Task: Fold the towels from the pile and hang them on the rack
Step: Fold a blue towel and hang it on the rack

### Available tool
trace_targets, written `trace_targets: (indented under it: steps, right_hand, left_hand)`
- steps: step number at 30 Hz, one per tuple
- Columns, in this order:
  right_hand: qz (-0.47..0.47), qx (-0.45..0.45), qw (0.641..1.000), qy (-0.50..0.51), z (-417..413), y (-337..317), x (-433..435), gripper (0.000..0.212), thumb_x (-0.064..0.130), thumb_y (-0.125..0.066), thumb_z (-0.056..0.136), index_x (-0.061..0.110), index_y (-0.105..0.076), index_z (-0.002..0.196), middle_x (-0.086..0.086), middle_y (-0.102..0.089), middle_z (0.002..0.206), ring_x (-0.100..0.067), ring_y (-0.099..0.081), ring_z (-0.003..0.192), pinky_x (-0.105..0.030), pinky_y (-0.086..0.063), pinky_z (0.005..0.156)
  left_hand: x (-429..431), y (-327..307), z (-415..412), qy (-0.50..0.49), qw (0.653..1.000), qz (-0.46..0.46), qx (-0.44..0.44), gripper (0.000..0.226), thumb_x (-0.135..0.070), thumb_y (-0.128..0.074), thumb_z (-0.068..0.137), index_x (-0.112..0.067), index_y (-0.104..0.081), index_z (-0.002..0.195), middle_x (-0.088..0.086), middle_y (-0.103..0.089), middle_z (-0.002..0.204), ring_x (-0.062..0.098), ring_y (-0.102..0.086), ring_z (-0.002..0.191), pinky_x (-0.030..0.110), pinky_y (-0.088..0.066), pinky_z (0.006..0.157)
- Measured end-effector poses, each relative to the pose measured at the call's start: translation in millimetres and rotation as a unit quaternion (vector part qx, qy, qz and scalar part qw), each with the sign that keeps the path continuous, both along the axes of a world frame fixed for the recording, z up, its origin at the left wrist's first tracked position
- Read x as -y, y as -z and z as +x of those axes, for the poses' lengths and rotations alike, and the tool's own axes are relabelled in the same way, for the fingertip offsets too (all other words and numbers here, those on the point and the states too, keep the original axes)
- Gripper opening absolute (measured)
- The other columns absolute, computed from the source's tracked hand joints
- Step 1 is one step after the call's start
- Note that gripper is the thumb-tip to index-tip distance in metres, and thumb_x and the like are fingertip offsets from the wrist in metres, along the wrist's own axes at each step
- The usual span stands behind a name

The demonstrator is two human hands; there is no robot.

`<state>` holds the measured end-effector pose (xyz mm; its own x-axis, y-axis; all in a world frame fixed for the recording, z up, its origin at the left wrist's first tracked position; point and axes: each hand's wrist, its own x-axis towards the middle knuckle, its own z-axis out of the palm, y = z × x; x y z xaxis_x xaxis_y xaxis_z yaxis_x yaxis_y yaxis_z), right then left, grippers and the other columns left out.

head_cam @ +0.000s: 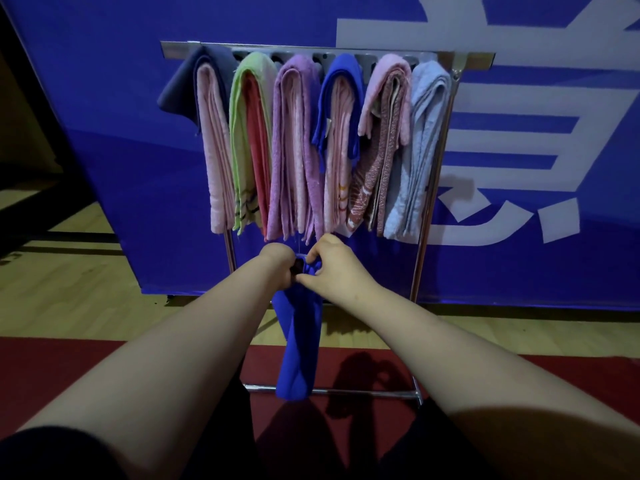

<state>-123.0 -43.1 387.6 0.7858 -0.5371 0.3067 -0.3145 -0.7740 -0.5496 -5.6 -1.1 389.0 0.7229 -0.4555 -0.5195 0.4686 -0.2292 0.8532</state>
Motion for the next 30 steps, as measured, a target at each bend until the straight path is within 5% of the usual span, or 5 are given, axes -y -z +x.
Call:
trace_targets:
  steps: [3, 9, 15, 20, 30]
  right_hand:
    - [-0.013, 0.025, 0.999, 0.031, 1, 1, -1, 0.024, 0.021, -0.078, 0.08, 0.013, -0.057, 0.088, 0.002, -0.045, 0.1, -0.013, -0.052, 0.08, -0.024, -0.048, 0.077]
    - [-0.016, 0.023, 0.997, 0.065, 2, 0, 3, 0.023, 0.022, -0.077, 0.08, 0.012, -0.058, 0.087, -0.003, -0.048, 0.105, -0.017, -0.052, 0.094, -0.024, -0.046, 0.082]
    - [-0.028, 0.032, 0.994, 0.096, -1, 3, 7, 0.006, 0.004, -0.058, 0.089, 0.002, -0.063, 0.092, -0.007, -0.05, 0.11, -0.02, -0.054, 0.098, -0.023, -0.045, 0.079]
    - [-0.037, 0.035, 0.991, 0.122, -12, 3, 21, 0.006, 0.002, -0.058, 0.084, 0.0, -0.063, 0.087, -0.01, -0.054, 0.1, -0.023, -0.053, 0.089, -0.03, -0.046, 0.077]
    - [-0.108, -0.049, 0.984, 0.134, -35, -8, 59, 0.012, 0.006, -0.058, 0.082, 0.004, -0.067, 0.089, -0.013, -0.062, 0.098, -0.031, -0.059, 0.091, -0.035, -0.048, 0.081]
  left_hand:
    - [4, 3, 6, 0.005, 0.999, -0.02, -0.024, 0.032, 0.005, -0.019, 0.098, -0.004, -0.043, 0.078, 0.009, -0.038, 0.067, 0.018, -0.037, 0.053, 0.025, -0.039, 0.037]
    - [4, 1, 3, -0.004, 0.997, -0.07, -0.021, 0.051, 0.009, -0.013, 0.095, -0.004, -0.038, 0.137, 0.012, -0.043, 0.076, 0.015, -0.037, 0.054, 0.022, -0.044, 0.03]
    - [6, 1, -1, 0.0, 0.997, -0.079, -0.017, 0.048, 0.013, -0.013, 0.095, 0.002, -0.037, 0.135, 0.016, -0.045, 0.086, 0.016, -0.04, 0.057, 0.035, -0.051, 0.033]
    - [-3, -9, 0, 0.072, 0.997, -0.013, -0.005, 0.016, 0.002, -0.035, 0.098, -0.002, -0.045, 0.086, 0.008, -0.04, 0.069, 0.017, -0.042, 0.059, 0.037, -0.054, 0.044]
    - [-14, -8, 34, 0.132, 0.954, 0.13, 0.237, 0.016, -0.007, -0.063, 0.085, -0.007, -0.053, 0.097, 0.013, -0.05, 0.084, 0.021, -0.047, 0.063, 0.028, -0.042, 0.051]
